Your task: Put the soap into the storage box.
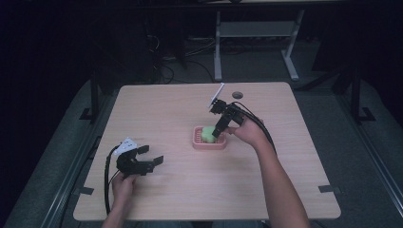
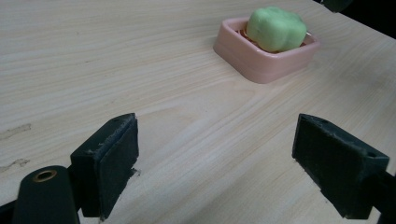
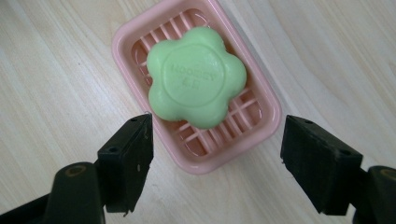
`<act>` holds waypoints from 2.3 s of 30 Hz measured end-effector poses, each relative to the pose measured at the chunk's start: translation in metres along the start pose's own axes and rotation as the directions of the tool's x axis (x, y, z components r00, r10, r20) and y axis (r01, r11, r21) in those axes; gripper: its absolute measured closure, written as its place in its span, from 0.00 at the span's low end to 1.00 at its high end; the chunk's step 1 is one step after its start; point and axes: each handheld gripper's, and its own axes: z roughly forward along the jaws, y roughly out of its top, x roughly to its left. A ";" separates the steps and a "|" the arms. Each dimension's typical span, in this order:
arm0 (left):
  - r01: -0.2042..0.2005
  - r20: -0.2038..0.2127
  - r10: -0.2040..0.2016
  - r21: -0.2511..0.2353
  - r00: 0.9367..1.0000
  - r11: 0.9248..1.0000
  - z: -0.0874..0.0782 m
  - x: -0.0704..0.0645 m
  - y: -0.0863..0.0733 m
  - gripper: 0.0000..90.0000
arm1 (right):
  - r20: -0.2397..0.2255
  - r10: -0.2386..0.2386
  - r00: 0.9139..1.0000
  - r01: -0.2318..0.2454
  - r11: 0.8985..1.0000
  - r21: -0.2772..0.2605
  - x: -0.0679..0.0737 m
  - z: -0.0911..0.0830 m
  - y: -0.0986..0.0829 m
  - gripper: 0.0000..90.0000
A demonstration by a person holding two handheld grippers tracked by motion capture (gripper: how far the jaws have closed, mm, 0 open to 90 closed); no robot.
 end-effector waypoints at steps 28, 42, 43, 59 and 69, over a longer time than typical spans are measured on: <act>0.002 -0.001 -0.002 -0.001 1.000 1.000 0.000 0.000 0.000 0.16 | -0.008 0.048 0.999 -0.048 0.998 -0.044 -0.010 -0.017 -0.033 0.28; 0.002 -0.001 -0.002 -0.002 1.000 1.000 0.001 0.000 0.000 0.16 | -0.005 0.057 0.998 -0.057 0.997 -0.057 -0.010 -0.029 -0.048 0.27; 0.001 -0.002 -0.002 -0.001 1.000 1.000 0.001 -0.001 0.000 0.16 | -0.001 0.054 0.999 -0.054 0.997 -0.058 -0.010 -0.029 -0.049 0.27; 0.009 -0.002 -0.009 -0.007 1.000 1.000 0.001 -0.001 0.000 0.16 | -0.010 0.072 0.997 -0.072 0.995 -0.075 -0.008 -0.033 -0.069 0.23; 0.010 -0.001 -0.010 -0.008 1.000 1.000 0.001 -0.001 0.000 0.16 | -0.004 0.076 0.997 -0.076 0.993 -0.091 -0.005 -0.040 -0.082 0.23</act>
